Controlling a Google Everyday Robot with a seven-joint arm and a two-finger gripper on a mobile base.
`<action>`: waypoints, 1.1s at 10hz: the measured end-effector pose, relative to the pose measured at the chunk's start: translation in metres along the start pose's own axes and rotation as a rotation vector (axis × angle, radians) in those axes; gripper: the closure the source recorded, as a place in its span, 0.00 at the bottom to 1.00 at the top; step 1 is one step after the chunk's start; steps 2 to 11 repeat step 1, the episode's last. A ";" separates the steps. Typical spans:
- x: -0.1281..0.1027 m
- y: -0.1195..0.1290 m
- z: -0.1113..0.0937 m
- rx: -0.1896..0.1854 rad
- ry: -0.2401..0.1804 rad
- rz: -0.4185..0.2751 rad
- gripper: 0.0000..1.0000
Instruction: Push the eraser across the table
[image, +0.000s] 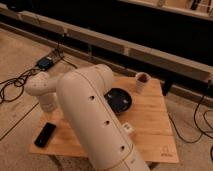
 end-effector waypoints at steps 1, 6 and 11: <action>0.000 0.000 0.000 0.000 0.000 0.000 0.35; 0.000 0.000 0.000 0.000 0.000 0.000 0.35; 0.000 0.000 0.000 0.000 0.000 0.000 0.35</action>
